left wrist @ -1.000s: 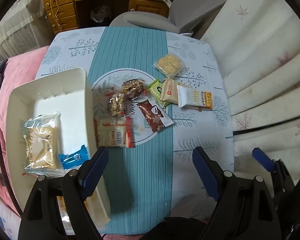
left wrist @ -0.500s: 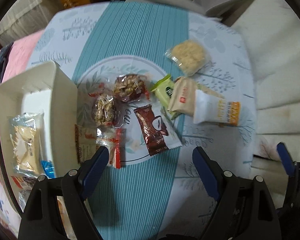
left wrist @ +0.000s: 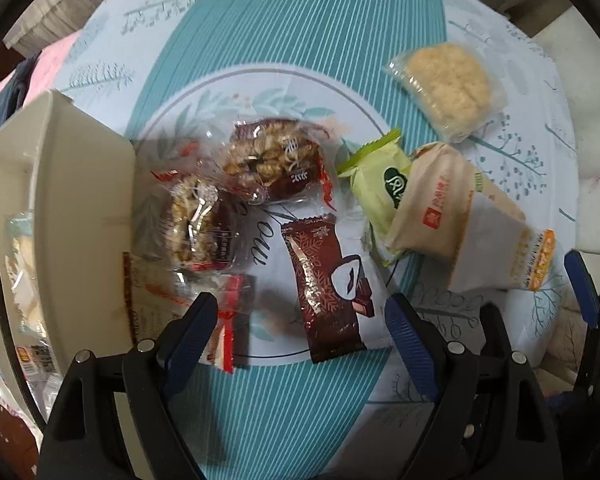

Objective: Organize snacks
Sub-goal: 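Move both tools from the tray back to the snack plate, then grasp the brown chocolate wrapper with the left tool while the right grasps the oat stick bag, then carry both snacks over the white tray and open both tools inside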

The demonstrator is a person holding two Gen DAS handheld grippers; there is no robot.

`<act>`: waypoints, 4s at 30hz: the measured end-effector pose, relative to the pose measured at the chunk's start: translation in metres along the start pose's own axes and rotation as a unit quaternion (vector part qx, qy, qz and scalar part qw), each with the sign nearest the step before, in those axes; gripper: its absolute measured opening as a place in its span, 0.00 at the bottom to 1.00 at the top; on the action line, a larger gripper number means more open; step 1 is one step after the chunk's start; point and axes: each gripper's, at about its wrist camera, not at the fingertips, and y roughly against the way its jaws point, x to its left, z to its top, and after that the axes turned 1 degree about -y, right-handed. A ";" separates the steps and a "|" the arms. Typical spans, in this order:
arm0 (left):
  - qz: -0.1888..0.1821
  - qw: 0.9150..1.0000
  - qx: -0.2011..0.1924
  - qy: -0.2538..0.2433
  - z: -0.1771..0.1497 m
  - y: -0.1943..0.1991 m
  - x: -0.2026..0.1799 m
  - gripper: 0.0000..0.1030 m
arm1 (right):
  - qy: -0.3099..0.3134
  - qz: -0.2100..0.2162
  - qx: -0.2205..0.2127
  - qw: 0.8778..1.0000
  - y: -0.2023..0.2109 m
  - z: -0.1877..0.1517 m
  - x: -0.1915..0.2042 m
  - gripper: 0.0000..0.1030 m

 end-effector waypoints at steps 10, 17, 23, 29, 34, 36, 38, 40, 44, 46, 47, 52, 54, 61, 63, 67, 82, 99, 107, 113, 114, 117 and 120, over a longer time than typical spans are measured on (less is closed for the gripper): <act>-0.011 1.000 0.008 0.003 0.013 -0.018 -0.001 0.72 | -0.001 0.032 0.014 0.999 -0.026 0.005 -0.003 0.78; -0.021 0.999 0.016 0.025 0.016 -0.026 0.006 0.48 | -0.001 0.034 0.041 0.999 -0.033 0.003 -0.003 0.56; -0.028 0.999 0.010 0.034 0.014 -0.026 0.021 0.40 | -0.026 0.034 0.064 0.997 -0.030 -0.002 -0.007 0.40; -0.027 0.999 0.008 0.038 0.009 -0.024 0.025 0.37 | -0.060 0.029 0.090 0.994 -0.027 -0.007 -0.011 0.39; -0.030 0.998 0.017 0.043 -0.003 -0.022 0.023 0.34 | -0.101 0.033 0.113 0.988 -0.020 -0.014 -0.015 0.39; -0.032 0.998 0.021 0.043 -0.009 -0.021 0.024 0.33 | -0.115 0.035 0.119 0.986 -0.016 -0.016 -0.015 0.39; -0.036 0.998 0.025 0.042 -0.016 -0.020 0.023 0.32 | -0.140 0.042 0.124 0.982 -0.011 -0.019 -0.017 0.39; -0.040 0.998 0.027 0.038 -0.023 -0.017 0.022 0.32 | -0.165 0.050 0.131 0.976 -0.007 -0.023 -0.019 0.39; -0.046 0.998 0.028 0.028 -0.041 -0.006 0.020 0.31 | -0.217 0.061 0.144 0.964 0.004 -0.032 -0.023 0.39; -0.051 0.998 0.028 0.021 -0.050 -0.001 0.019 0.31 | -0.234 0.060 0.149 0.959 0.008 -0.035 -0.023 0.39; -0.052 0.998 0.027 0.016 -0.054 0.003 0.018 0.31 | -0.245 0.059 0.152 0.956 0.011 -0.036 -0.023 0.39; -0.069 0.997 0.017 -0.002 -0.078 0.022 0.019 0.31 | -0.287 0.062 0.162 0.942 0.023 -0.039 -0.020 0.39; -0.080 0.997 0.005 -0.007 -0.092 0.032 0.017 0.31 | -0.309 0.068 0.166 0.934 0.028 -0.042 -0.019 0.39; -0.132 0.991 -0.027 -0.022 -0.110 0.065 0.039 0.31 | -0.356 0.072 0.180 0.914 0.042 -0.045 -0.007 0.39; -0.141 0.989 -0.034 -0.028 -0.114 0.074 0.048 0.31 | -0.368 0.072 0.180 0.909 0.048 -0.045 0.000 0.39; -0.170 0.983 -0.051 -0.050 -0.108 0.097 0.065 0.31 | -0.393 0.074 0.179 0.899 0.059 -0.042 0.017 0.39; -0.207 0.967 -0.103 -0.108 -0.137 0.153 0.156 0.31 | -0.400 0.087 0.142 0.901 0.102 0.001 0.137 0.39; -0.202 0.968 -0.143 -0.051 -0.131 0.153 0.288 0.31 | -0.330 0.098 0.085 0.935 0.111 0.067 0.239 0.39; -0.182 0.974 -0.130 -0.016 -0.130 0.134 0.329 0.32 | -0.283 0.109 0.078 0.950 0.104 0.086 0.275 0.39; -0.171 0.977 -0.125 -0.007 -0.131 0.128 0.338 0.38 | -0.264 0.117 0.085 0.953 0.100 0.092 0.291 0.41; -0.170 0.978 -0.123 -0.007 -0.132 0.127 0.338 0.44 | -0.265 0.119 0.088 0.953 0.099 0.091 0.292 0.41; -0.165 0.979 -0.123 -0.011 -0.134 0.126 0.335 0.66 | -0.265 0.124 0.092 0.952 0.099 0.088 0.293 0.48; -0.166 0.978 -0.126 -0.017 -0.135 0.127 0.330 0.69 | -0.267 0.122 0.085 0.952 0.104 0.085 0.291 0.59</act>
